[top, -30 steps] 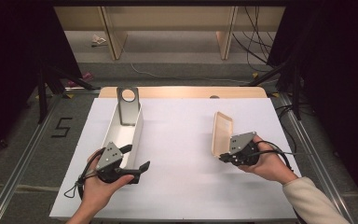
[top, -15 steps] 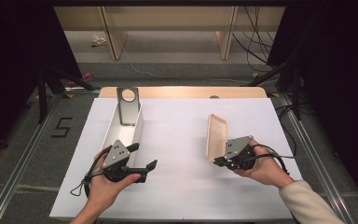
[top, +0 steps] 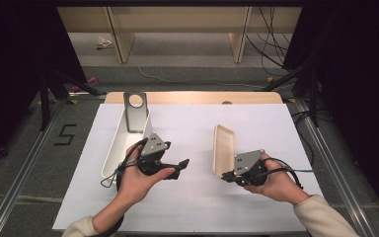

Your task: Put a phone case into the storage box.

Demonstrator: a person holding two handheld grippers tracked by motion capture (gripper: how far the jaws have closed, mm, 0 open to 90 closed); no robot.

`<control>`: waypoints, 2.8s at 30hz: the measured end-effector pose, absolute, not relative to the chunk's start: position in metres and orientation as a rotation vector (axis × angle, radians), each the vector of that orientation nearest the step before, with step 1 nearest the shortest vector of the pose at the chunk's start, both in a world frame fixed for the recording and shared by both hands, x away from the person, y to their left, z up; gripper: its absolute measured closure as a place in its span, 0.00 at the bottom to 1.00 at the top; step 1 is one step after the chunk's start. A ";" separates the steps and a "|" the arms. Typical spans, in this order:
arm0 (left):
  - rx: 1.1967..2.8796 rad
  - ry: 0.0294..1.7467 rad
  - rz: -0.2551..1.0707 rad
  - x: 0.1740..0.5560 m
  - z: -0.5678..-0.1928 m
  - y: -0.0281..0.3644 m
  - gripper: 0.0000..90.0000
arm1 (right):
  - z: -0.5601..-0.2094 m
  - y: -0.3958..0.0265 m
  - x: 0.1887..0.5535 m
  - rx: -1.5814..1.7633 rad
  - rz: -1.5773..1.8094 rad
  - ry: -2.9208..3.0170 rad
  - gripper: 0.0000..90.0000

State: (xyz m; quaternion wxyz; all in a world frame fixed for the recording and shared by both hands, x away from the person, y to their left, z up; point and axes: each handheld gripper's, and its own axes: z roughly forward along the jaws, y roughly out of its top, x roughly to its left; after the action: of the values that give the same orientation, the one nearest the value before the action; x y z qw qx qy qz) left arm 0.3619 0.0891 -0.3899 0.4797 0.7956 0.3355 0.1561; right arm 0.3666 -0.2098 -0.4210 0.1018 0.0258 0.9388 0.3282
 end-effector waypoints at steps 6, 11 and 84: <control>1.973 0.870 0.332 0.385 -0.380 0.071 0.20 | -0.422 -0.204 0.363 0.047 0.976 2.772 0.98; 2.009 0.896 0.332 0.403 -0.374 0.052 0.24 | -0.422 -0.197 0.361 0.028 0.975 2.783 0.98; 1.852 0.814 0.418 0.420 -0.352 0.058 0.89 | -0.421 -0.202 0.372 0.448 1.145 2.556 0.35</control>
State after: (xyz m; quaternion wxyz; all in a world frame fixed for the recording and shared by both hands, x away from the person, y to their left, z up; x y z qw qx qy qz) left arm 0.4198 0.0579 -0.3517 0.5124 0.7698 0.3386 0.1740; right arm 0.3716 -0.2024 -0.4205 0.1522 0.1560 0.8907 0.3990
